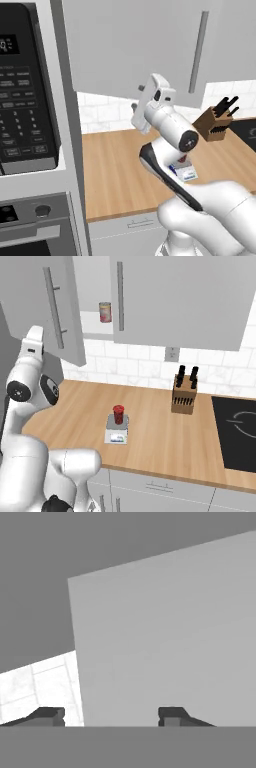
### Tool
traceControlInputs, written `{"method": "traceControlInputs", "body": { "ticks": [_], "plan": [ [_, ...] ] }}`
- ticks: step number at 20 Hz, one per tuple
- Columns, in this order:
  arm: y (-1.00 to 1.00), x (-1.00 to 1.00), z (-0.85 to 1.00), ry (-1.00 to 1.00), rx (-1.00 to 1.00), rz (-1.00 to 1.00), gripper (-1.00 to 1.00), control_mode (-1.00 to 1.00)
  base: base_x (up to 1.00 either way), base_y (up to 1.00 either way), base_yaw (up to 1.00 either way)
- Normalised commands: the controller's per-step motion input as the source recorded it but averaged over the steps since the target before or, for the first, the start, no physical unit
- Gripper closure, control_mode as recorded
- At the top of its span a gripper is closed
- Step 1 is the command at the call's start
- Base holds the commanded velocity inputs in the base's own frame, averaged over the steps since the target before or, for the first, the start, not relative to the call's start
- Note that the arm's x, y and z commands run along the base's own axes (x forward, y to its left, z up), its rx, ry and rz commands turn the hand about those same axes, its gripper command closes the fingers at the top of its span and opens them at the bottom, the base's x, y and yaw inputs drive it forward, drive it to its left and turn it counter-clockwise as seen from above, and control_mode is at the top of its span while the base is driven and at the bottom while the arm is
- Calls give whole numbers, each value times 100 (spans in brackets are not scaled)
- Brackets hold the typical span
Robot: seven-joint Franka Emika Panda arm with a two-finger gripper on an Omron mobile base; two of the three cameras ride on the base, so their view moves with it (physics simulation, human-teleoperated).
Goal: Pick the yogurt and place it on the digital scale for weighing, and close the cabinet.
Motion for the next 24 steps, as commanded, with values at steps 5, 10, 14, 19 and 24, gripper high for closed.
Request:
{"method": "traceControlInputs", "body": {
  "ticks": [5, 10, 14, 19, 24],
  "plan": [
    [-60, 100, 0, 1, 11, -4, -100, -100, 0, 0, 0],
    [-54, 100, 0, 0, 13, 0, -100, -100, 0, 0, 0],
    [-36, 100, 0, 7, 11, 0, -100, -100, 0, 0, 0],
    [-10, 94, -9, 1, 2, 0, -100, -100, 0, 0, 0],
    [-51, -62, 24, 5, 15, 0, -100, -100, 0, 0, 0]
  ]
}}
